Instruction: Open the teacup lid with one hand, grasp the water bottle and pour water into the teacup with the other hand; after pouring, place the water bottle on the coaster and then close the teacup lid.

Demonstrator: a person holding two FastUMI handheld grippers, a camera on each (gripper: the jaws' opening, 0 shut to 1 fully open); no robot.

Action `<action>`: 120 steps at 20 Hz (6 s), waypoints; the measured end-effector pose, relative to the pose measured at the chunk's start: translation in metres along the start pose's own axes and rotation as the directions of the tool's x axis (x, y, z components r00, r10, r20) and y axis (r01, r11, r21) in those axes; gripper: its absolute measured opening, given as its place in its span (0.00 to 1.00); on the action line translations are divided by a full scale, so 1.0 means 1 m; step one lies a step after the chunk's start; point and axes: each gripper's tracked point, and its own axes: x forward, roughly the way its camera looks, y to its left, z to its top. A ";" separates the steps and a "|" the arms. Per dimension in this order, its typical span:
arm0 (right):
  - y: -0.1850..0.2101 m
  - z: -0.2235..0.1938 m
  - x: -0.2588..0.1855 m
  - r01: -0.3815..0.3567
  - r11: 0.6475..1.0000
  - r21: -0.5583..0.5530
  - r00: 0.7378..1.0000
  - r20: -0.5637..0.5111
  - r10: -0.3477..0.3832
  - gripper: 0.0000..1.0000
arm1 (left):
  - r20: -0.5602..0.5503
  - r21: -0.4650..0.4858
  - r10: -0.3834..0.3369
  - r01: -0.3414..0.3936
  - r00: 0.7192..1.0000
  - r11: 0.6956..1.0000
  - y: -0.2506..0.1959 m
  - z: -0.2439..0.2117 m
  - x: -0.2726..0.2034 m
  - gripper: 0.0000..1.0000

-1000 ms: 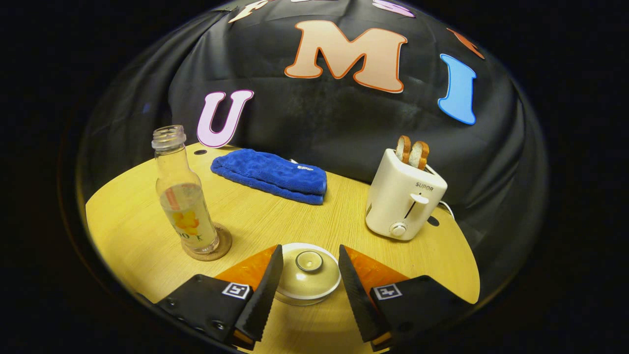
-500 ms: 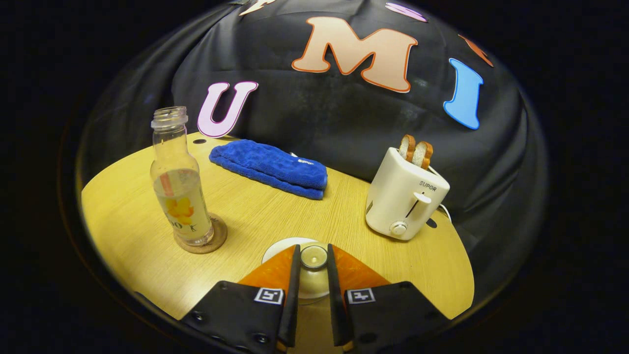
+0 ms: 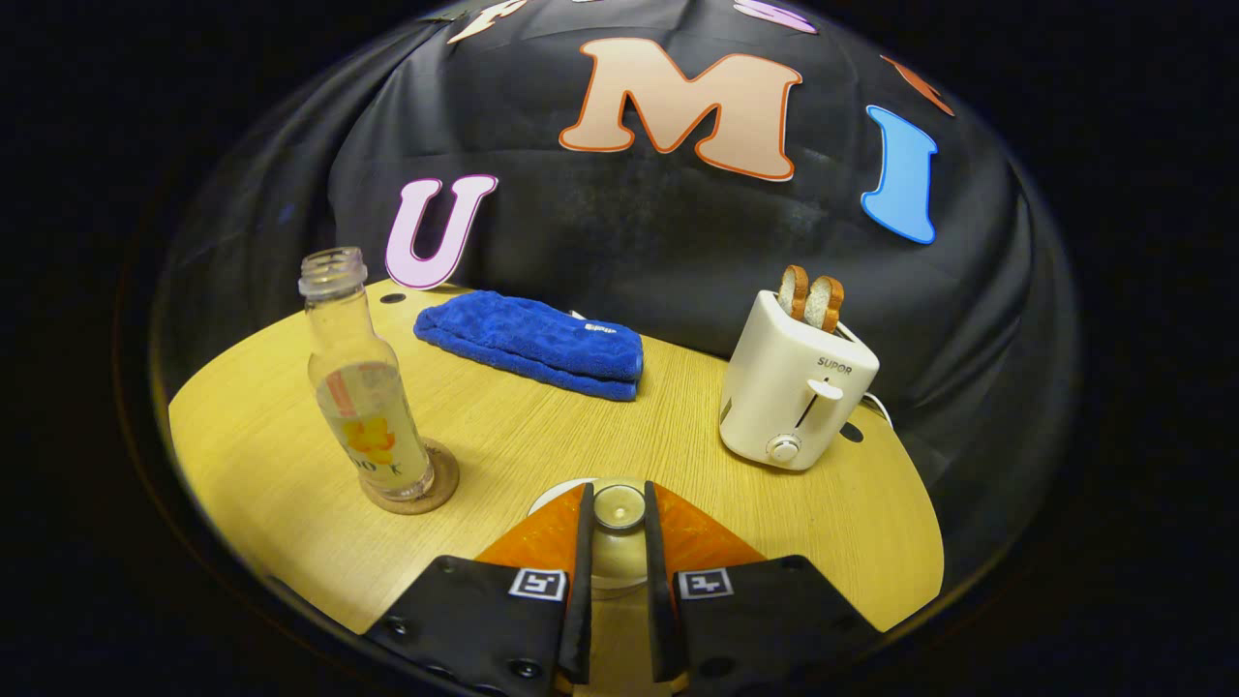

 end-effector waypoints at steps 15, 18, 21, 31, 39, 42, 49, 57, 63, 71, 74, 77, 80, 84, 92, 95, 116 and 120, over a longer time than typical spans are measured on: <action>-0.089 0.038 -0.068 0.155 0.982 0.111 0.984 0.067 -0.163 0.26 | -0.031 -0.031 -0.315 0.314 0.948 0.949 -0.110 -0.053 0.023 0.96; -0.105 0.038 -0.085 0.200 0.971 0.128 0.977 0.054 -0.208 0.27 | -0.041 -0.060 -0.360 0.358 0.932 0.932 -0.124 -0.074 0.028 0.97; -0.121 0.036 -0.102 0.253 0.958 0.137 0.964 0.044 -0.261 0.29 | -0.076 -0.085 -0.388 0.382 0.919 0.920 -0.134 -0.100 0.030 0.97; -0.133 0.016 -0.139 0.327 0.936 0.127 0.945 -0.011 -0.328 0.27 | -0.192 -0.092 -0.439 0.430 0.878 0.898 -0.160 -0.177 0.050 0.97; -0.132 0.018 -0.152 0.355 0.927 0.120 0.935 -0.019 -0.355 0.28 | -0.289 -0.111 -0.466 0.455 0.836 0.884 -0.175 -0.223 0.061 0.98; -0.134 0.013 -0.157 0.368 0.921 0.127 0.930 -0.031 -0.367 0.27 | -0.292 -0.107 -0.483 0.473 0.826 0.874 -0.181 -0.224 0.065 0.98; -0.146 0.012 -0.167 0.396 0.905 0.154 0.918 -0.035 -0.395 0.29 | -0.323 -0.062 -0.486 0.494 0.813 0.867 -0.183 -0.231 0.071 0.86; -0.150 0.005 -0.168 0.392 0.904 0.169 0.920 -0.046 -0.390 0.28 | -0.347 0.003 -0.492 0.526 0.798 0.851 -0.190 -0.227 0.073 0.68; -0.152 0.009 -0.167 0.381 0.904 0.194 0.923 -0.017 -0.385 0.27 | -0.385 0.126 -0.462 0.542 0.799 0.831 -0.189 -0.220 0.077 0.66; -0.158 -0.009 -0.167 0.364 0.893 0.266 0.928 -0.021 -0.372 0.27 | -0.422 0.294 -0.485 0.622 0.766 0.726 -0.205 -0.208 0.076 0.66; -0.163 -0.021 -0.167 0.365 0.886 0.287 0.928 -0.033 -0.371 0.28 | -0.435 0.418 -0.447 0.615 0.782 0.669 -0.201 -0.204 0.079 0.66; -0.167 -0.027 -0.167 0.362 0.890 0.276 0.929 -0.032 -0.368 0.27 | -0.450 0.521 -0.416 0.611 0.790 0.596 -0.201 -0.204 0.081 0.66; -0.168 -0.032 -0.166 0.346 0.895 0.282 0.935 -0.028 -0.353 0.26 | -0.468 0.565 -0.398 0.614 0.789 0.551 -0.204 -0.206 0.083 0.67; -0.172 -0.037 -0.164 0.335 0.894 0.297 0.939 -0.030 -0.342 0.26 | -0.470 0.676 -0.385 0.604 0.794 0.422 -0.204 -0.207 0.084 0.66; -0.174 -0.051 -0.162 0.309 0.904 0.296 0.949 -0.029 -0.315 0.27 | -0.514 0.771 -0.287 0.582 0.809 0.260 -0.187 -0.214 0.095 0.66; -0.176 -0.058 -0.162 0.302 0.901 0.310 0.951 -0.034 -0.307 0.26 | -0.550 0.784 -0.250 0.596 0.797 0.174 -0.185 -0.221 0.095 0.65; -0.194 -0.090 -0.163 0.291 0.881 0.372 0.954 -0.046 -0.296 0.28 | -0.678 0.712 -0.040 0.642 0.734 -0.283 -0.186 -0.227 0.103 0.66; -0.193 -0.099 -0.164 0.282 0.877 0.389 0.957 -0.054 -0.284 0.28 | -0.681 0.689 -0.008 0.637 0.732 -0.346 -0.188 -0.219 0.105 0.67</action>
